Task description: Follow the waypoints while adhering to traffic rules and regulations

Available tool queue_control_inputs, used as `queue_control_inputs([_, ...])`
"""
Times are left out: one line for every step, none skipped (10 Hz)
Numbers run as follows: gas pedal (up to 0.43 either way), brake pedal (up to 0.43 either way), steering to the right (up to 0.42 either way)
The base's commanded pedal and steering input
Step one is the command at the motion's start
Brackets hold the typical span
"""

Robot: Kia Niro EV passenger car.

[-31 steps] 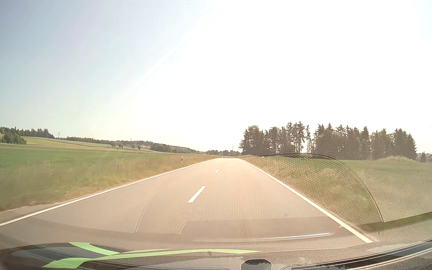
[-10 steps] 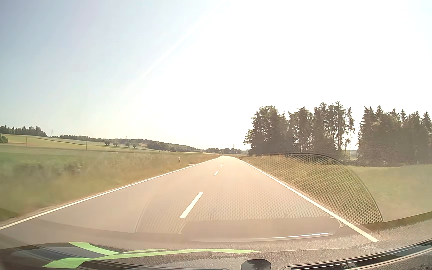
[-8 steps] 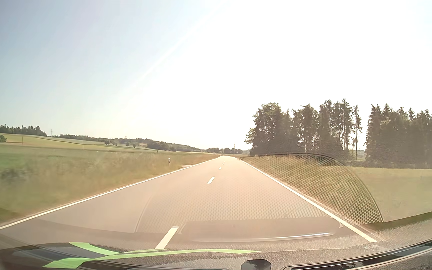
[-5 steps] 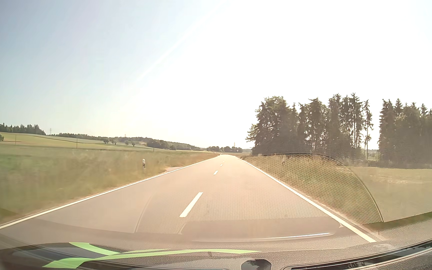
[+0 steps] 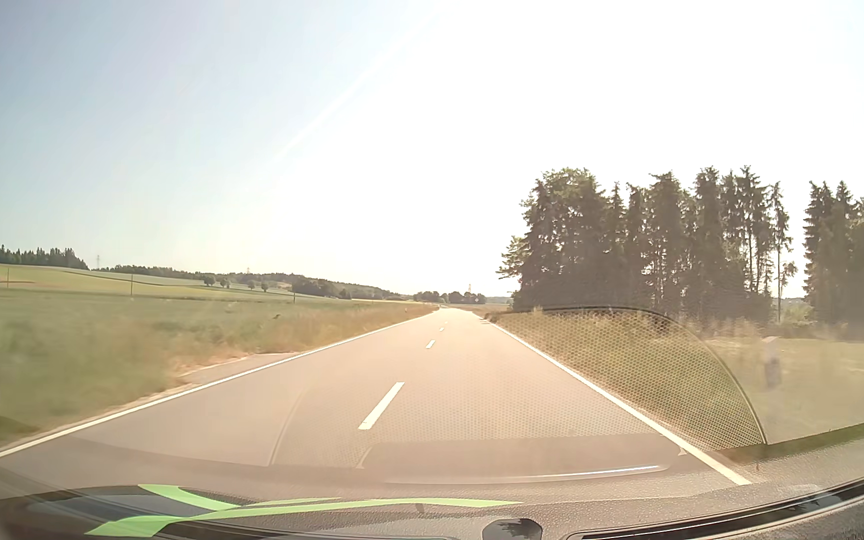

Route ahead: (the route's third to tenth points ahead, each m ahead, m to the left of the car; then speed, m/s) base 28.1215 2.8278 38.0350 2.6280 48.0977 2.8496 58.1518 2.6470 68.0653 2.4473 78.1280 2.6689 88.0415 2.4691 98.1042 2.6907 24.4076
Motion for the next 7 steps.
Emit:
queue_control_inputs([0.189,0.0,-0.001])
queue_control_inputs([0.189,0.0,-0.002])
queue_control_inputs([0.189,0.0,-0.003])
queue_control_inputs([0.197,0.0,-0.003])
queue_control_inputs([0.22,0.0,-0.003])
queue_control_inputs([0.228,0.0,-0.002])
queue_control_inputs([0.228,0.0,-0.001])
